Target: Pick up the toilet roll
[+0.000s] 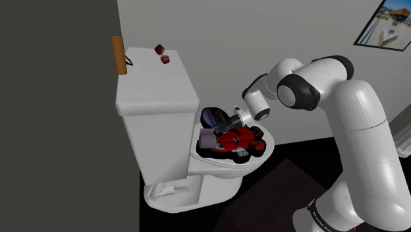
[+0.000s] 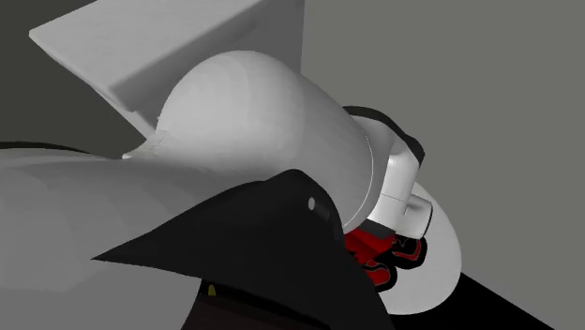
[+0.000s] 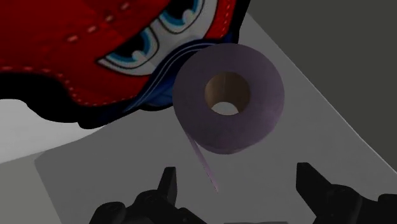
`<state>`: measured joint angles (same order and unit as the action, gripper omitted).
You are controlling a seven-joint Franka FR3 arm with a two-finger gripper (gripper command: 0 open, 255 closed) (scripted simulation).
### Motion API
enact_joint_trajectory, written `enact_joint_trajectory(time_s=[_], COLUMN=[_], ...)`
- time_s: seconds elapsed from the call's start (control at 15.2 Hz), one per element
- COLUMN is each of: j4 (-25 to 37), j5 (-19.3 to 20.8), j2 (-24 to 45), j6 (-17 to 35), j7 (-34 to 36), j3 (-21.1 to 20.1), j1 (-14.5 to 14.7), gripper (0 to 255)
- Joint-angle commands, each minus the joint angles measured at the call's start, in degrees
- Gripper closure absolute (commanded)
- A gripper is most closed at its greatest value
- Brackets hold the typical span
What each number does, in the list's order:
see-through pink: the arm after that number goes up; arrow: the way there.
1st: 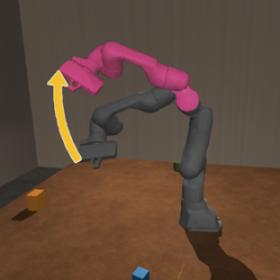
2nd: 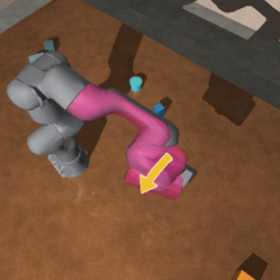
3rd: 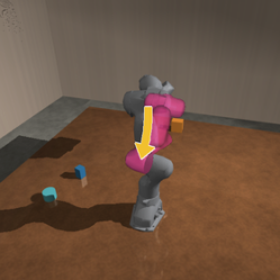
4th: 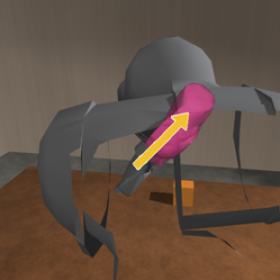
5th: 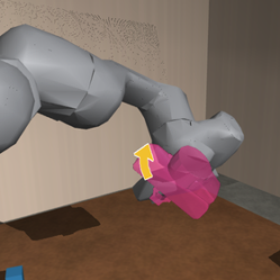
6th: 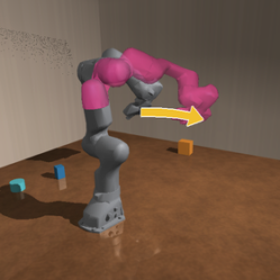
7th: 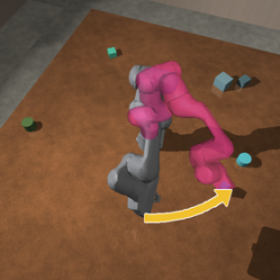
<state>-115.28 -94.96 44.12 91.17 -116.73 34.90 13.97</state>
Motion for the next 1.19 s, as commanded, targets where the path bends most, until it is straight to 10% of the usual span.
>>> enact_joint_trajectory(time_s=[0.0,0.13,0.2,1.12], j4=[0.6,0.8,0.7,-0.9], j5=[-0.6,-0.8,-0.8,0.8], j2=[1.4,1.8,1.8,-1.8], j6=[-0.1,-0.1,-0.2,0.1], j7=[-0.8,-1.0,-1.0,0.8], j3=[-0.6,-0.7,-0.7,0.7], j1=[-0.4,-0.6,-0.6,0.6], gripper=[0,0,255,255])
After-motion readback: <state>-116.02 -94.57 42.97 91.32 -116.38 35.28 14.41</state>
